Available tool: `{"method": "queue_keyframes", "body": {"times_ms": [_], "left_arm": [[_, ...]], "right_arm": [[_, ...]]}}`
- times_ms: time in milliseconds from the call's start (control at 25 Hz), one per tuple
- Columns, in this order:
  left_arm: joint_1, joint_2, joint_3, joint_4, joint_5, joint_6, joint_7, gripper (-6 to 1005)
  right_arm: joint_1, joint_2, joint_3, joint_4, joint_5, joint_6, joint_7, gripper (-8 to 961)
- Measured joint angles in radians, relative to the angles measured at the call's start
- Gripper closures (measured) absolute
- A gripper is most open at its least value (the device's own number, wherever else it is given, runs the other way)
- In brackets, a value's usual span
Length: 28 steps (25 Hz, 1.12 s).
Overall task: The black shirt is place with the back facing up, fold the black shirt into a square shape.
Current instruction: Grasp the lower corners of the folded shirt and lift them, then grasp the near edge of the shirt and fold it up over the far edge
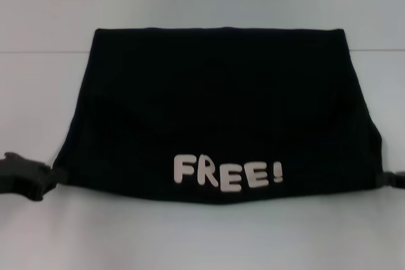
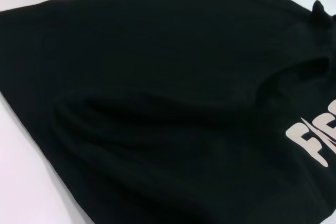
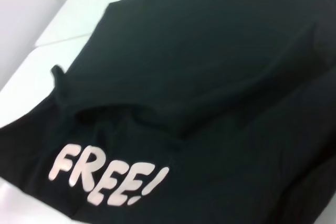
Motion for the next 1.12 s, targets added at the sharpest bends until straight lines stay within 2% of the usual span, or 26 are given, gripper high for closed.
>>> {"method": "queue_keyframes", "body": {"times_ms": [240,400,560,720,920,1040,1120], "left_arm": [[0.022,0.012,-0.062,0.022,0.004,0.212,0.006,1001],[0.032,0.025,-0.105,0.017,0.004,0.351,0.011,1001],[0.048,0.028,-0.124,0.010,0.006,0.439,0.012,1001],[0.062,0.022,-0.125,-0.002,0.008,0.460,0.011,1001],[0.043,0.025,-0.130,-0.013,0.006,0.444,0.000,1001],[-0.019,0.042,-0.162,-0.034,0.005,0.401,-0.002,1001],[-0.078,0.069,-0.175,-0.087,0.005,0.354,-0.003,1001]], "right_arm": [[-0.085,-0.013,0.019,-0.051,-0.006,-0.164,-0.059,946],[-0.137,-0.030,0.037,-0.076,-0.009,-0.225,-0.070,945],[-0.167,-0.047,0.061,-0.079,-0.011,-0.243,-0.089,944],[-0.179,-0.059,0.064,-0.075,-0.013,-0.249,-0.095,942],[-0.169,-0.061,0.079,-0.082,-0.020,-0.264,-0.096,939],[-0.137,-0.062,0.120,-0.082,-0.017,-0.250,-0.097,938],[-0.103,-0.061,0.156,-0.080,-0.015,-0.232,-0.098,937]]}}
